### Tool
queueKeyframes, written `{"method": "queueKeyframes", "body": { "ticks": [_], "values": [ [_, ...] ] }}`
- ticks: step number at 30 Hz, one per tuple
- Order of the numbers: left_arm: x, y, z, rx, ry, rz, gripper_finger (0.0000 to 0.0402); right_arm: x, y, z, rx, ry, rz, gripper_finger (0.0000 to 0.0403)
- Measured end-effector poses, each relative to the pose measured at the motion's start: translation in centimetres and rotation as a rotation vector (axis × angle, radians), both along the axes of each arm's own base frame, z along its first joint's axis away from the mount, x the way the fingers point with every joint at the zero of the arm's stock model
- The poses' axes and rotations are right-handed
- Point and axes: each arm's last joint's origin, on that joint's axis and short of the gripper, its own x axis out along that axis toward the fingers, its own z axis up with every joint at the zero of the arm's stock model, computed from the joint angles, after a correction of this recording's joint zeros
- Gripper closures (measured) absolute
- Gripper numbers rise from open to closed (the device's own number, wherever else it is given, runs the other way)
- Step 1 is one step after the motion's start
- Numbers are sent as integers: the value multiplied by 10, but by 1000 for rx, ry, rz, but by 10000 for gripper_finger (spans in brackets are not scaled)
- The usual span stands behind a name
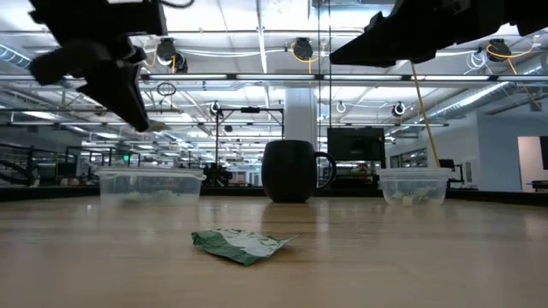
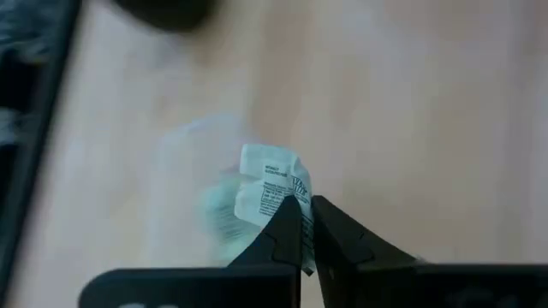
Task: Pick and place Stevia / Truvia into bins
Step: Put the green stevia packet into the left transparent container, then put the dark green truvia packet into the right transparent container
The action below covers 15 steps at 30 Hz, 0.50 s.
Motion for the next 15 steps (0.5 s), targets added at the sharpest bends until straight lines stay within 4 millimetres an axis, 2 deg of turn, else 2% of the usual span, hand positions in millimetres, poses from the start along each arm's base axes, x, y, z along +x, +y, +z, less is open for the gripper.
{"method": "queueKeyframes", "body": {
  "ticks": [6, 11, 15],
  "values": [
    [-8, 46, 16, 57, 62, 150, 349, 1, -3, 0, 9, 4, -15, 284],
    [-1, 71, 9, -67, 107, 225, 343, 1, -3, 0, 10, 3, -15, 284],
    [-2, 80, -3, -139, 141, 250, 357, 1, -3, 0, 10, 3, -15, 284]
  ]
}}
